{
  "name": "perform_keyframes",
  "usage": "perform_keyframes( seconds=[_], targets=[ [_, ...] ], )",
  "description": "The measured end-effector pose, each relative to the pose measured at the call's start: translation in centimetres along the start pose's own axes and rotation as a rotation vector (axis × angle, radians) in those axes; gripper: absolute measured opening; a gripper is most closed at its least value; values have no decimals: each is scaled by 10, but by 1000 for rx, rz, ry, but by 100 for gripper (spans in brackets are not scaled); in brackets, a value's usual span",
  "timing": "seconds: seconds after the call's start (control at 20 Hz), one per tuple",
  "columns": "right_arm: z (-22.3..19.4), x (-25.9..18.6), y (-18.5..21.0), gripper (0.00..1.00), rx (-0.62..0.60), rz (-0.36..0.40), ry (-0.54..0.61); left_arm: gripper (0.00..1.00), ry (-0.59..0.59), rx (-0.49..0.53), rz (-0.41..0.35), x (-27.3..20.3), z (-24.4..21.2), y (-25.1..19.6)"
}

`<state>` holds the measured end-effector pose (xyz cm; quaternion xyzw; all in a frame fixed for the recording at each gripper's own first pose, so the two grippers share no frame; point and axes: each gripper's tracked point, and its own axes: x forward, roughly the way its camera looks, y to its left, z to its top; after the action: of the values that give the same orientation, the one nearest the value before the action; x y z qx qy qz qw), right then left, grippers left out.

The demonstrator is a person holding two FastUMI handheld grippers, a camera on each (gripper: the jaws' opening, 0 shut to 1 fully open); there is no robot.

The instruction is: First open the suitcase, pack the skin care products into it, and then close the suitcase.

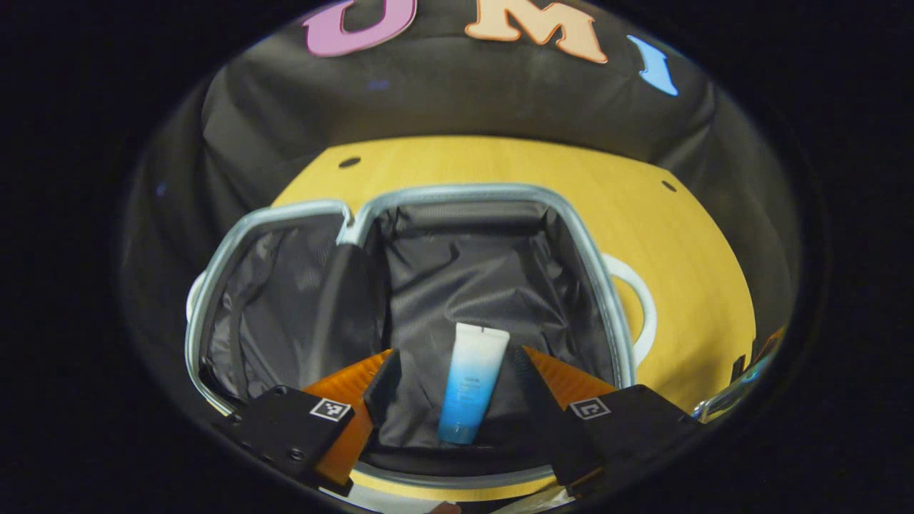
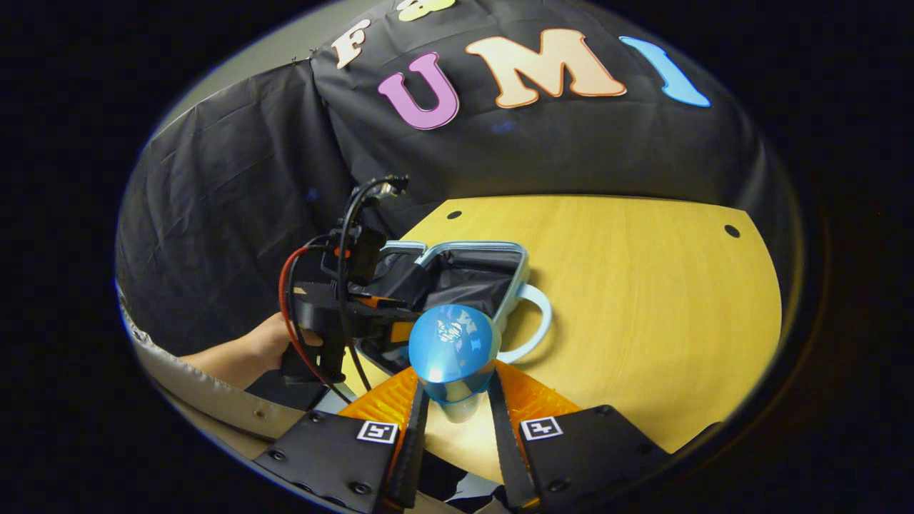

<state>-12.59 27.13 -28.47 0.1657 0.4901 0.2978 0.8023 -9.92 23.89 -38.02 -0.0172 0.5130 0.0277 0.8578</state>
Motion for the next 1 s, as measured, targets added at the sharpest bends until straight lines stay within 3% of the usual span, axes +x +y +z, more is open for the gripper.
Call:
perform_keyframes(
  seconds=[0.25, 0.45, 0.8, 1.0],
  targets=[
    [-7, 48, 23, 48, 30, 30, 76, 94, -146, -66, -11, -30, 31, 26],
    [-22, 90, 30, 48, 58, 14, 140, 95, -163, -89, 65, -44, 27, 86],
    [-57, 140, 30, 45, 100, -79, 257, 95, -135, -189, 156, -51, 2, 178],
    [-44, 159, 26, 45, 155, -150, 211, 95, -133, -250, 186, -50, -4, 224]
  ],
)
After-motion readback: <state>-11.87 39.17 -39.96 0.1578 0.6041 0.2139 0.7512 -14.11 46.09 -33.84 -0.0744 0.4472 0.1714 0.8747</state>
